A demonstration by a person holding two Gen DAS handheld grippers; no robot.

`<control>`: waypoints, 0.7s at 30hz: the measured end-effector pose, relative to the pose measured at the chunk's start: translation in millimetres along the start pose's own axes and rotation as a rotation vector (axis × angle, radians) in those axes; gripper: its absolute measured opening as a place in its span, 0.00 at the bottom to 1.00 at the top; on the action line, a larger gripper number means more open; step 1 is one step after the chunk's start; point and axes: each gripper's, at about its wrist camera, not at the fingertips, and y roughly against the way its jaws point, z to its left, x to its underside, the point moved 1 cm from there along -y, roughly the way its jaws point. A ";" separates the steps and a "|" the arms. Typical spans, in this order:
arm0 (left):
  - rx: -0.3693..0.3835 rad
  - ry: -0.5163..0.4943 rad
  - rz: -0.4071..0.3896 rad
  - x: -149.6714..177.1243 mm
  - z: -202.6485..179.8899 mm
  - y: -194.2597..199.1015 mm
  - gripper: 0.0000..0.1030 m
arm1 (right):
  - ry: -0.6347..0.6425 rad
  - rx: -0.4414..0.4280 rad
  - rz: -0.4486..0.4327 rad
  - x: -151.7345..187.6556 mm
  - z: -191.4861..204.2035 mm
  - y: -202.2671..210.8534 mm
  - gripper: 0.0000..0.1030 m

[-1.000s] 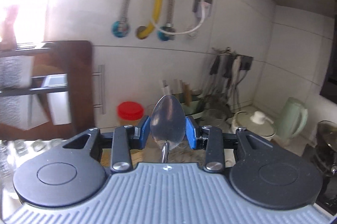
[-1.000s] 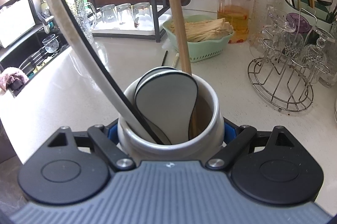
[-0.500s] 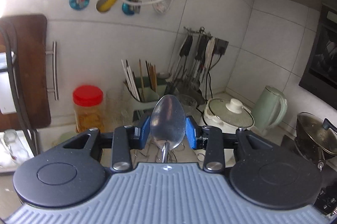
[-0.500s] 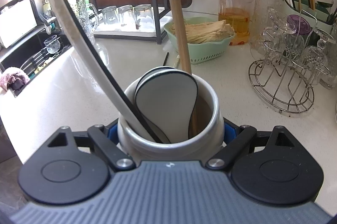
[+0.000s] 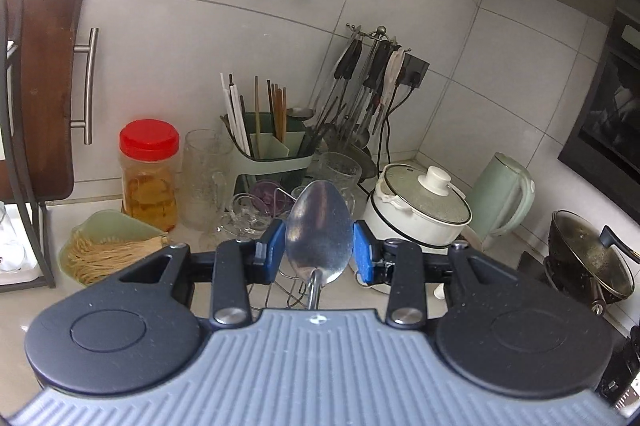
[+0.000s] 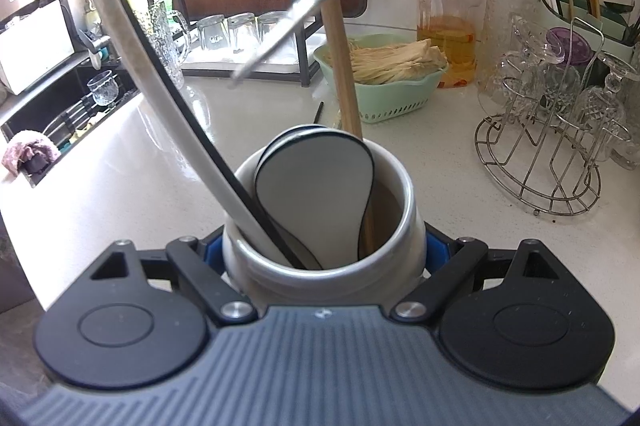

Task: Organize utensils
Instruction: 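Lower the silver spoon handle-first into the mug held by the right tool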

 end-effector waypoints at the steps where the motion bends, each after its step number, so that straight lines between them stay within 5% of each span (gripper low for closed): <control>1: 0.004 0.006 0.000 2.0 0.6 -1.3 0.41 | 0.000 0.000 0.000 -0.1 0.0 -0.1 0.89; 21: -0.008 -0.115 -0.017 27.2 -7.0 -5.5 0.41 | 0.011 -0.019 -0.023 4.1 -2.4 2.1 0.89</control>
